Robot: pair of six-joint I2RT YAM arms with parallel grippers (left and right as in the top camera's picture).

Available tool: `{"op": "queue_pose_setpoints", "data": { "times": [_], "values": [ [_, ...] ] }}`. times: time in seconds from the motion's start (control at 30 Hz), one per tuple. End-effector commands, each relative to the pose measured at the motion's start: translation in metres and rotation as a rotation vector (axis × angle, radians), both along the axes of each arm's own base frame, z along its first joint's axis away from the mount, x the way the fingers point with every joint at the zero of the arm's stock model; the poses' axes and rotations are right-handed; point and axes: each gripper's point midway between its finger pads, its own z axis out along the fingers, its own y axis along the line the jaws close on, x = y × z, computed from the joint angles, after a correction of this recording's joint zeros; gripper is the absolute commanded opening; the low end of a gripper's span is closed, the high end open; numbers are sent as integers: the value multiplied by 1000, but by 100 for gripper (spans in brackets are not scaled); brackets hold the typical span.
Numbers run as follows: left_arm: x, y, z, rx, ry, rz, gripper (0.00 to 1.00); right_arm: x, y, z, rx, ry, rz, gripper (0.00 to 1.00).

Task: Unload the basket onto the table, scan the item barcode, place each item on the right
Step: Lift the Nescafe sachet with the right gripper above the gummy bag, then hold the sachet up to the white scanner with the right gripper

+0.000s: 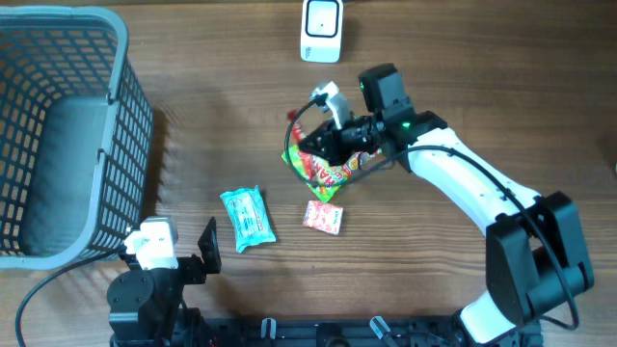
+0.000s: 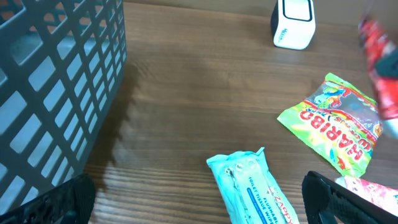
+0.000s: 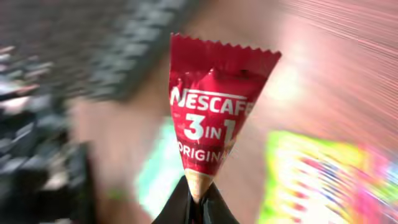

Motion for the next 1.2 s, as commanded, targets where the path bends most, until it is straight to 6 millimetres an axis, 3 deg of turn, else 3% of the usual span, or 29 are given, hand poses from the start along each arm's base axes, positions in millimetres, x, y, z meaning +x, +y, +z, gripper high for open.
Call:
{"op": "queue_pose_setpoints", "data": {
  "times": [0.0, 0.07, 0.17, 0.23, 0.27, 0.37, 0.4, 0.43, 0.53, 0.67, 0.73, 0.8, 0.87, 0.93, 1.17],
  "values": [
    [0, 0, -2, 2, -1, 2, 100, 48, -64, -65, -361, 13, -389, 4],
    [0, 0, -2, 2, -1, 2, 100, 56, -80, -86, -427, 16, -418, 4],
    [0, 0, -2, 2, -1, 2, 100, 46, -123, -141, -650, 100, -475, 4],
    [0, 0, -2, 2, -1, 2, 100, 45, -130, -146, -674, 109, -484, 9],
    [0, 0, -2, 2, -1, 2, 100, 47, -131, -140, -667, 106, -493, 25],
    [0, 0, -2, 2, -1, 2, 100, 45, -132, -115, -652, 83, -502, 56],
    [0, 0, -2, 2, -1, 2, 100, 44, -133, -99, -643, 63, -509, 93],
    [0, 0, -2, 2, -1, 2, 100, 43, -134, -90, -634, 53, -513, 99],
    [0, 0, -2, 2, -1, 2, 100, 43, -133, -54, -590, -3, -533, 100],
    [0, 0, -2, 2, -1, 2, 100, 34, -111, -48, -482, 44, -457, 99],
    [0, 0, -2, 2, -1, 2, 100, 27, -97, -45, -408, 93, -422, 66],
    [0, 0, -2, 2, -1, 2, 100, 20, -101, -50, -376, 265, -591, 85],
    [0, 0, -1, 2, -2, 2, 100, 22, -113, -55, -384, 368, -804, 45],
    [0, 0, -2, 2, -1, 2, 100, 26, -119, -59, -432, 332, -886, 45],
    [0, 0, -2, 2, -1, 2, 100, 3, -132, -118, -629, 444, -928, 60]
  ]
}}
